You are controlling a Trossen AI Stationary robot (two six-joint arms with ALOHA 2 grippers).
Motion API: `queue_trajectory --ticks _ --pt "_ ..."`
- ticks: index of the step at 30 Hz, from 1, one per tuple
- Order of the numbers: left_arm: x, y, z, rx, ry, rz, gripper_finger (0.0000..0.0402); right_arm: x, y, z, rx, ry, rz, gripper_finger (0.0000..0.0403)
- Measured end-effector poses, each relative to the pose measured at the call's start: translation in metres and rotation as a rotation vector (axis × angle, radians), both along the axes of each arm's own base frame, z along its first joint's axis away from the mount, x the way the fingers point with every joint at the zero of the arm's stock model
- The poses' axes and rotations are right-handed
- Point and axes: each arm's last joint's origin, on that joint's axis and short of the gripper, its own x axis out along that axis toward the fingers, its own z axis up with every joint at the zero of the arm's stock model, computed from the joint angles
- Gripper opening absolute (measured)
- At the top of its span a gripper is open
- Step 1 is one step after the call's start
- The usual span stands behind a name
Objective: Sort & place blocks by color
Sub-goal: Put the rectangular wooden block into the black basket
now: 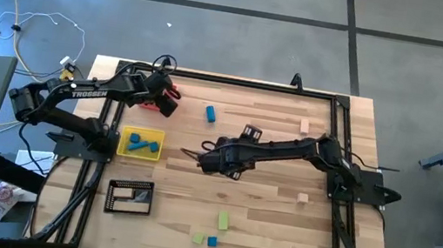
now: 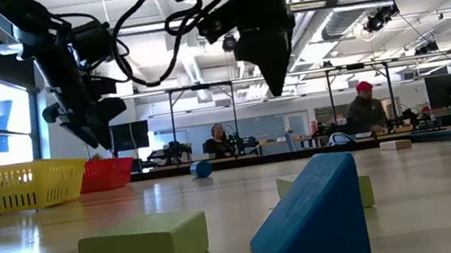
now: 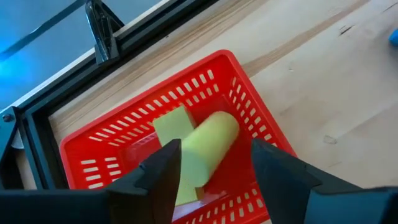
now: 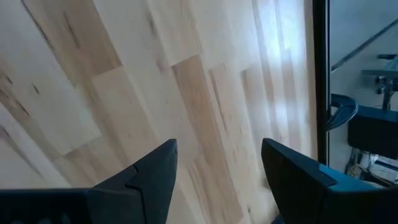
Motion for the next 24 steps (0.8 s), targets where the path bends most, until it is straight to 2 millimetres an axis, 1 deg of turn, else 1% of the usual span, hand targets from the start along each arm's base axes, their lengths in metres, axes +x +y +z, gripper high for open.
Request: queue_trajectory --ticks 4,6,8,16,20,24 --pt "0.0 0.0 0.0 -0.009 -0.009 -0.007 0.0185 -0.001 0.0 0.0 -0.034 0.001 0.01 0.022" --pt "-0.001 -0.001 0.002 -0.006 -0.009 -0.015 0.0183 -0.003 -0.004 -0.002 -0.053 0.006 -0.005 0.022" --pt "-0.001 -0.003 0.004 -0.01 -0.013 -0.059 0.018 -0.004 -0.011 -0.004 -0.058 0.017 -0.021 0.022" --pt "-0.004 -0.012 0.02 -0.047 -0.146 -0.175 0.017 -0.009 -0.052 -0.015 -0.06 0.089 -0.093 0.022" --pt "-0.007 -0.017 0.029 -0.036 -0.212 -0.205 0.0168 -0.016 -0.077 -0.028 -0.023 0.147 -0.167 0.022" --pt "-0.01 -0.022 0.038 -0.033 -0.277 -0.242 0.0168 -0.028 -0.1 -0.043 -0.016 0.221 -0.228 0.022"
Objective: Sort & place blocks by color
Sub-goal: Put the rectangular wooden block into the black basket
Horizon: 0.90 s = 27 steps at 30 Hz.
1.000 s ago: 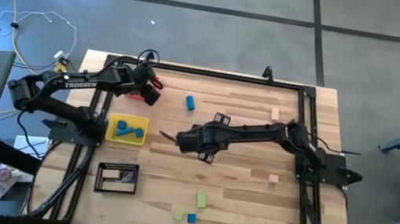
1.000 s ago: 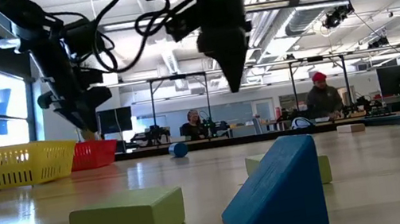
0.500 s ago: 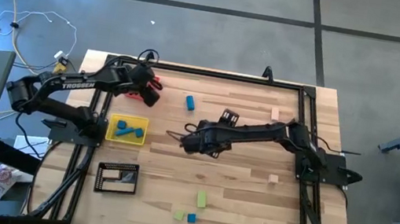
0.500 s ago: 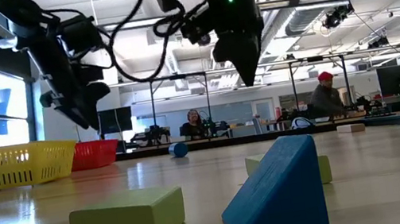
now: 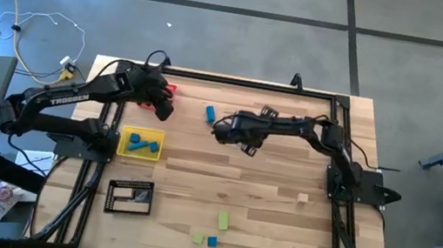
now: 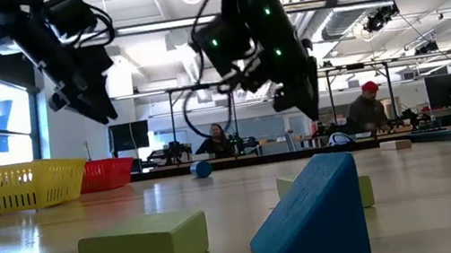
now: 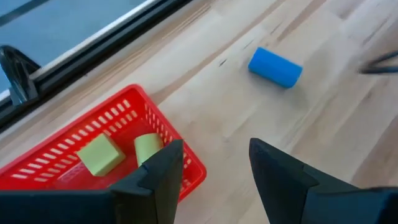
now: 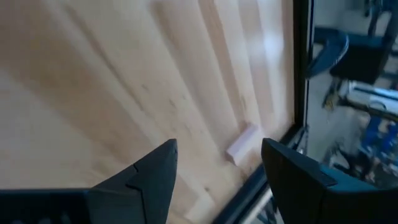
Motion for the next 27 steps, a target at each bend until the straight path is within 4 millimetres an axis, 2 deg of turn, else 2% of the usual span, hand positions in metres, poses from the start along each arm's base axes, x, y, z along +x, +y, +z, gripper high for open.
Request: queue_trajectory --ticks 9,15,21,27 --pt "-0.004 -0.003 0.007 0.023 -0.031 -0.003 0.0168 -0.028 -0.044 -0.024 0.024 0.152 -0.074 0.022" --pt "-0.004 -0.003 0.007 0.029 -0.024 -0.009 0.0168 -0.058 -0.059 -0.018 -0.001 0.179 -0.135 0.022" --pt "-0.004 -0.003 0.007 0.041 -0.013 -0.002 0.0168 -0.099 -0.067 -0.009 -0.005 0.07 -0.247 0.022" --pt "-0.004 -0.003 0.007 0.043 -0.012 -0.001 0.0168 -0.13 -0.069 0.005 -0.007 -0.177 -0.325 0.022"
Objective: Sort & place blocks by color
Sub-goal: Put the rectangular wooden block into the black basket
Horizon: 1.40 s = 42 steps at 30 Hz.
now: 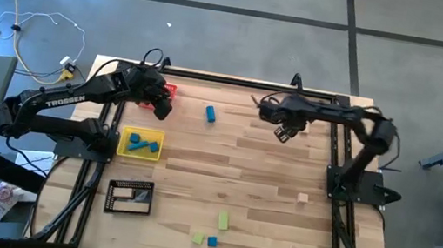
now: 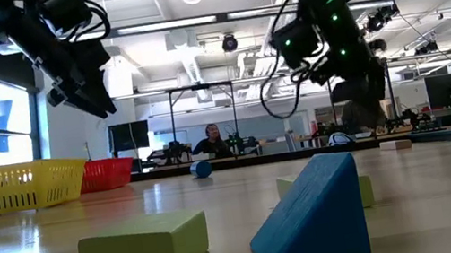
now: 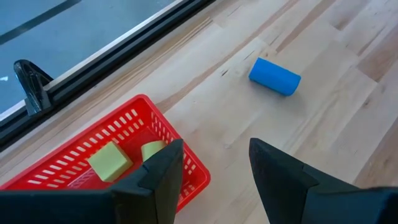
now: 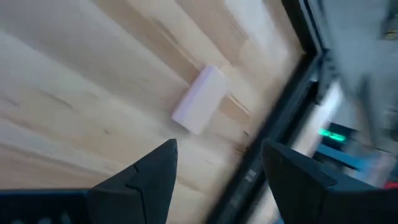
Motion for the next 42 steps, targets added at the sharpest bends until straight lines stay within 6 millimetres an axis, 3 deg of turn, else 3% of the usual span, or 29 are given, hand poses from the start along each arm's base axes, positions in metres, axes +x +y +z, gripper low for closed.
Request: queue_trajectory --ticks 8,15,25,37,42 --pt "0.0 0.0 0.0 -0.004 -0.004 0.002 0.0168 -0.033 -0.009 0.008 -0.019 -0.331 -0.146 0.022" --pt "0.0 0.0 0.0 -0.005 -0.005 0.002 0.0168 -0.057 -0.022 -0.013 0.002 -0.501 -0.275 0.022" --pt "0.0 0.0 0.0 -0.001 0.0 -0.003 0.0168 -0.078 -0.034 -0.04 -0.045 -0.564 -0.376 0.022" --pt "0.0 0.0 0.0 0.001 0.001 -0.001 0.0168 -0.094 -0.037 -0.059 -0.046 -0.606 -0.462 0.0219" --pt "0.0 0.0 0.0 0.0 0.001 0.0 0.0168 -0.095 -0.036 -0.061 -0.042 -0.601 -0.463 0.0181"
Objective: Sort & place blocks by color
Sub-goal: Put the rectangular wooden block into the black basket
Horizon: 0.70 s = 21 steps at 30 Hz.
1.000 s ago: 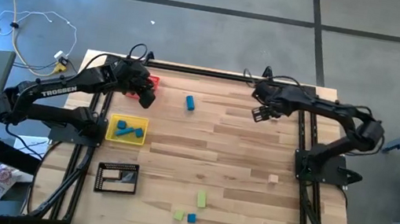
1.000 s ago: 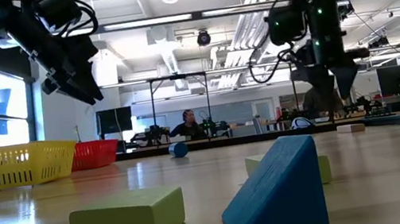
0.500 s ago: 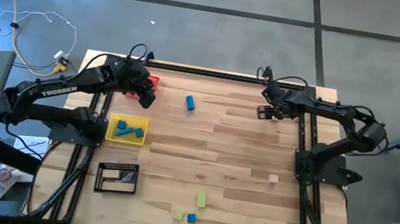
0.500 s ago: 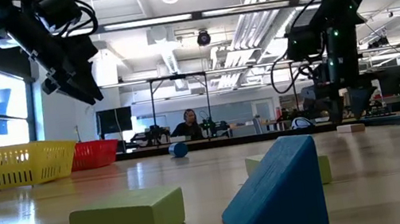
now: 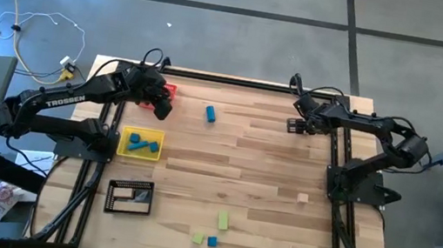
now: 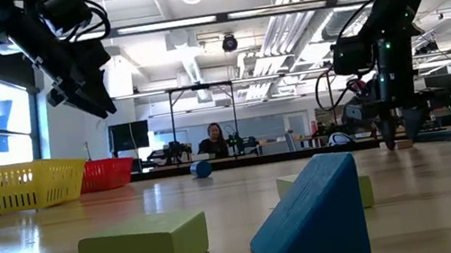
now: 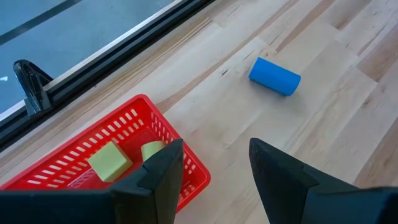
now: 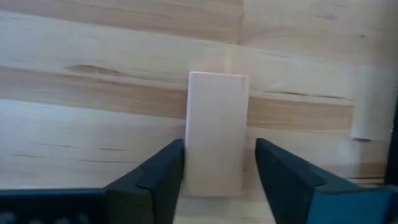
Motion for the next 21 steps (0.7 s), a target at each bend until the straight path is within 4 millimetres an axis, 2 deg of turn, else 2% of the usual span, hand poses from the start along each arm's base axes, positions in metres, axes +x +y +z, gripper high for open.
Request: queue_trajectory --ticks 5,7,12,21 --pt "0.0 0.0 0.0 -0.001 0.0 0.0 0.0168 0.0 0.0 0.0 0.001 0.009 0.026 0.0109" --pt "0.0 0.0 0.0 -0.001 0.0 0.0 0.0168 0.0 0.0 0.0 0.002 0.007 0.03 0.0093" --pt "0.0 0.0 0.0 0.004 0.004 -0.007 0.0168 0.009 0.007 0.002 0.013 -0.033 0.093 0.0093" --pt "0.0 0.0 0.0 0.019 0.022 -0.033 0.0168 0.058 0.042 0.011 -0.009 -0.276 0.285 0.0097"
